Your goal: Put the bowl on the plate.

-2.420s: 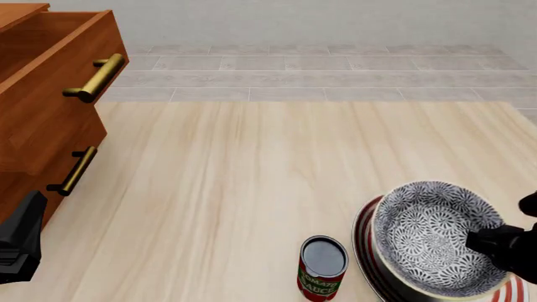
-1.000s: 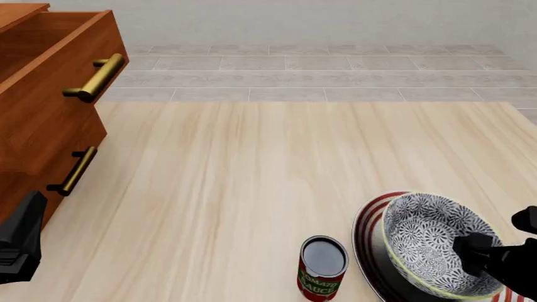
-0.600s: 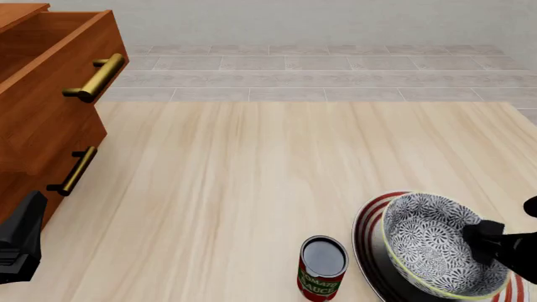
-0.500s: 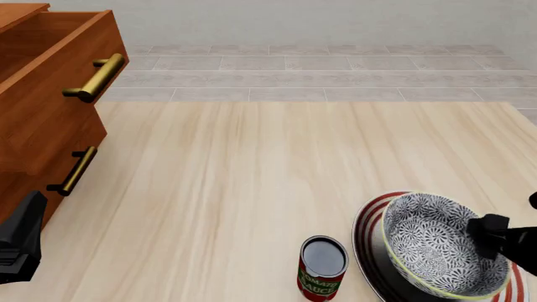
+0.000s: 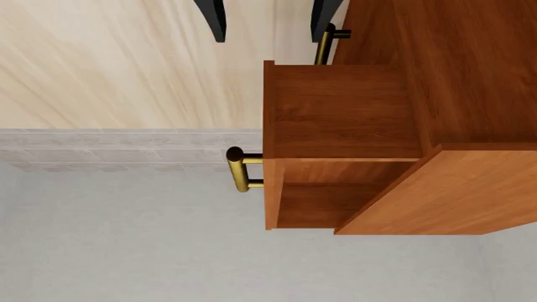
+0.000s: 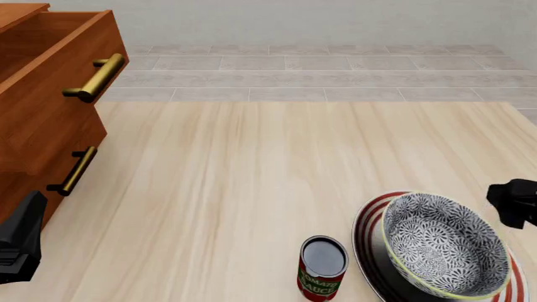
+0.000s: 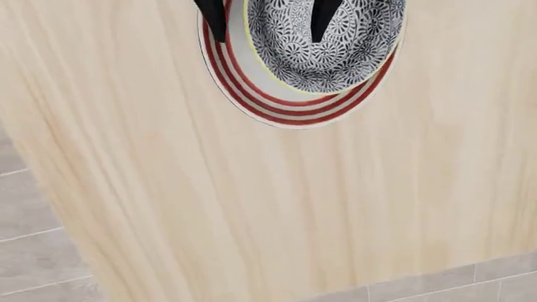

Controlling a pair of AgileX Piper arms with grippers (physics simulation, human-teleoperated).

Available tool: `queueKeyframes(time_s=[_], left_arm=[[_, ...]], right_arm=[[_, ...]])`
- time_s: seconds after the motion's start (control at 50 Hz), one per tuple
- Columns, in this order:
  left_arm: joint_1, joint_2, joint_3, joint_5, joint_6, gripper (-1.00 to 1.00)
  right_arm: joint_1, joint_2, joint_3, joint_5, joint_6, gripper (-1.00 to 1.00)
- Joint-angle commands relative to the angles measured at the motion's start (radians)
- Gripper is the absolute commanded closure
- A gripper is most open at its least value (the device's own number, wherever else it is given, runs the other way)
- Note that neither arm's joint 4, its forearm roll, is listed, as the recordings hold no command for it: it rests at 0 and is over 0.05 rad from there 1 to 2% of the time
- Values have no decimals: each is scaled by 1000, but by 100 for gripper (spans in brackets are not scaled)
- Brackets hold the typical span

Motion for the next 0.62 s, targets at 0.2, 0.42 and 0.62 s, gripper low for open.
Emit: queueKeyframes(time_s=[0.2,0.42,0.62], left_arm=[[0,0,0,0,0,-100],[0,0,0,0,0,-100],[0,0,0,0,0,-100]], right_arm=[[31,-24,-134,93,-26,-100],[49,-29,-182,120,-38,-100],[76,-21,-218,131,-41,-100]])
